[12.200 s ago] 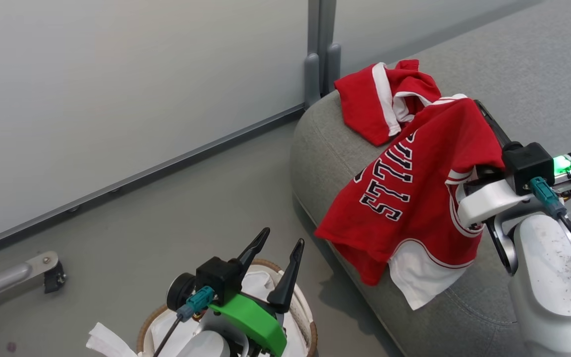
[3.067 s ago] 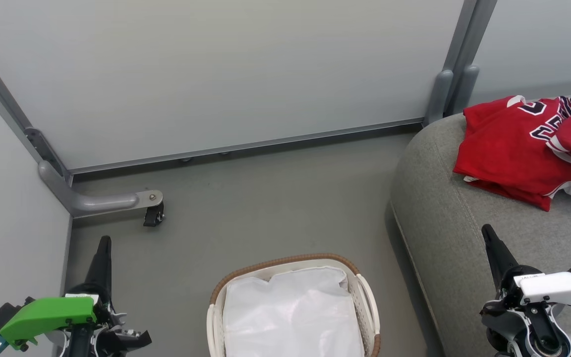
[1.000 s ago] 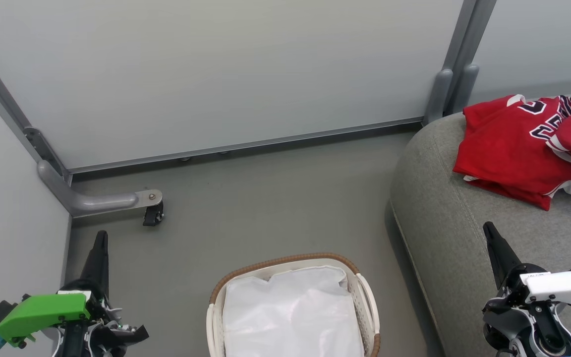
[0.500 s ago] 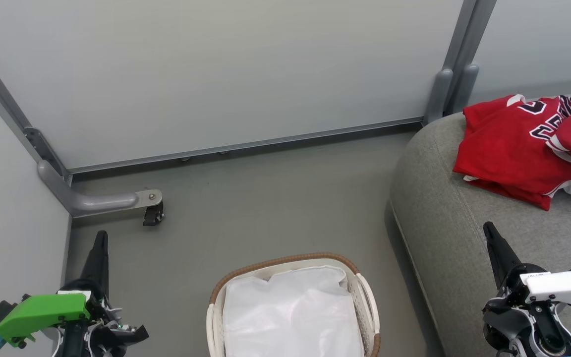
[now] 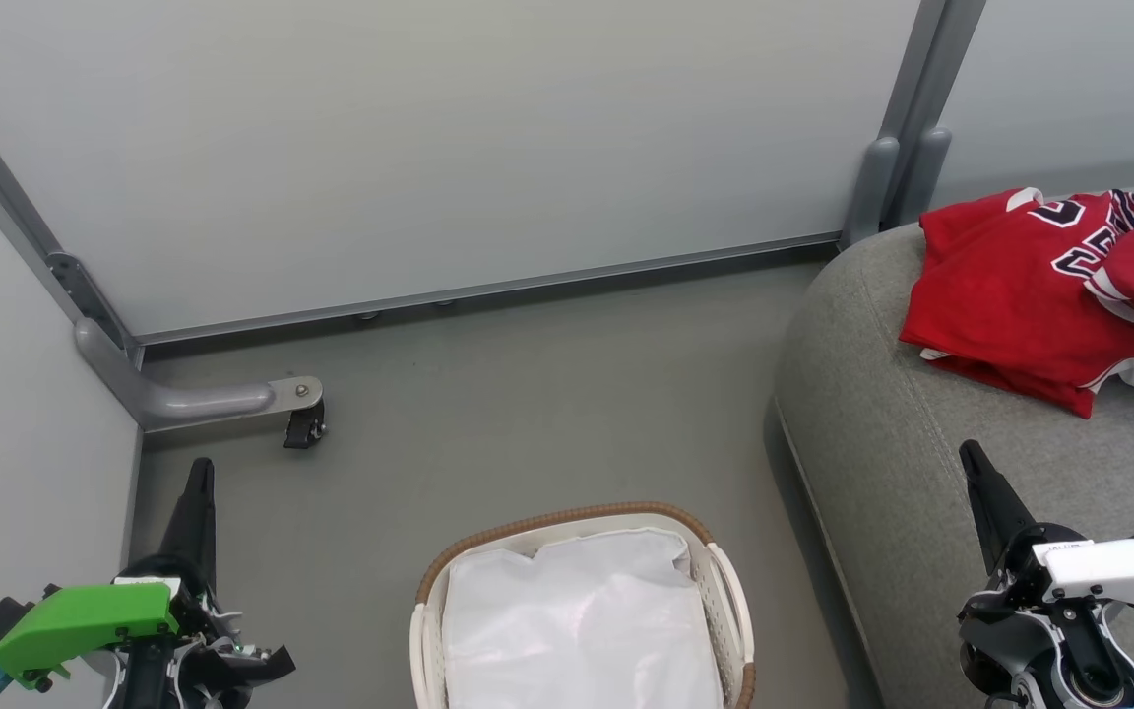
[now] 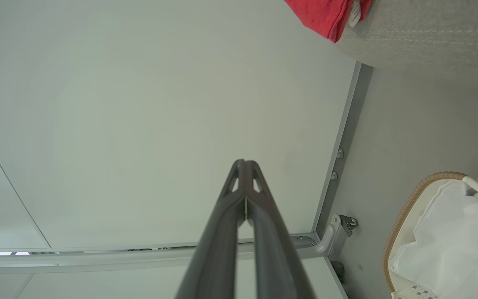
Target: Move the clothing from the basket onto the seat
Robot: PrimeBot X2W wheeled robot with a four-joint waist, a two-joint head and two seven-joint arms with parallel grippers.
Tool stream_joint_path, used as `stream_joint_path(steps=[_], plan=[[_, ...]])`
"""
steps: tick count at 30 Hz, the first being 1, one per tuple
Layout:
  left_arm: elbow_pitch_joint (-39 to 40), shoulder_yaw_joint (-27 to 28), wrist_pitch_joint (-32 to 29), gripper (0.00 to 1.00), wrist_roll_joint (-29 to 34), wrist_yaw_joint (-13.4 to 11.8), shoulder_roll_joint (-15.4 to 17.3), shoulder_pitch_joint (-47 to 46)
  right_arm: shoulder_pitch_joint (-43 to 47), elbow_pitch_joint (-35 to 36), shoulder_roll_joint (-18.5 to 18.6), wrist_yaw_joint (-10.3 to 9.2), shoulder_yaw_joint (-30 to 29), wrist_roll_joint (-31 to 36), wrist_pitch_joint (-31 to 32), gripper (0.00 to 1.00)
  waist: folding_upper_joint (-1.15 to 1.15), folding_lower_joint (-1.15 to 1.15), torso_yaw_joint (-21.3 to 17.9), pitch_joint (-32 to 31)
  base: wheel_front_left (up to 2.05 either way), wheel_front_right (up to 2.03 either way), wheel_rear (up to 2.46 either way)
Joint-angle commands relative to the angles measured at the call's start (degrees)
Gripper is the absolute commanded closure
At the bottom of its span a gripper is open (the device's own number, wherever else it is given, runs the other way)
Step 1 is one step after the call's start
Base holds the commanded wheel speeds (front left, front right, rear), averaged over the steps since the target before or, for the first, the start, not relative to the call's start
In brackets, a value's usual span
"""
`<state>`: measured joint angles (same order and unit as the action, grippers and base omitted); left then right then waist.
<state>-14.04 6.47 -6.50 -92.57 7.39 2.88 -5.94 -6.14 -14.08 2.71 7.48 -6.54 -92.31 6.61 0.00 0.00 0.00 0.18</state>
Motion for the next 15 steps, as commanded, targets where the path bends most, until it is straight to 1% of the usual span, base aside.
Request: stream_joint_path(steps=[1,15], plan=[[0.1,0.2,-0.2,1.00,0.2,0.2,0.1,-0.6,-0.1,0.2,0.3,0.02,-0.1,-0.2,0.1,1.00,0.00,0.00,0.0,0.0,0.00,0.00,0.00],[0.1,0.2,-0.2,1.00,0.2,0.2,0.1,-0.6,-0.1,0.2,0.3,0.02,-0.1,-0.2,0.1,1.00,0.00,0.00,0.0,0.0,0.00,0.00,0.00]])
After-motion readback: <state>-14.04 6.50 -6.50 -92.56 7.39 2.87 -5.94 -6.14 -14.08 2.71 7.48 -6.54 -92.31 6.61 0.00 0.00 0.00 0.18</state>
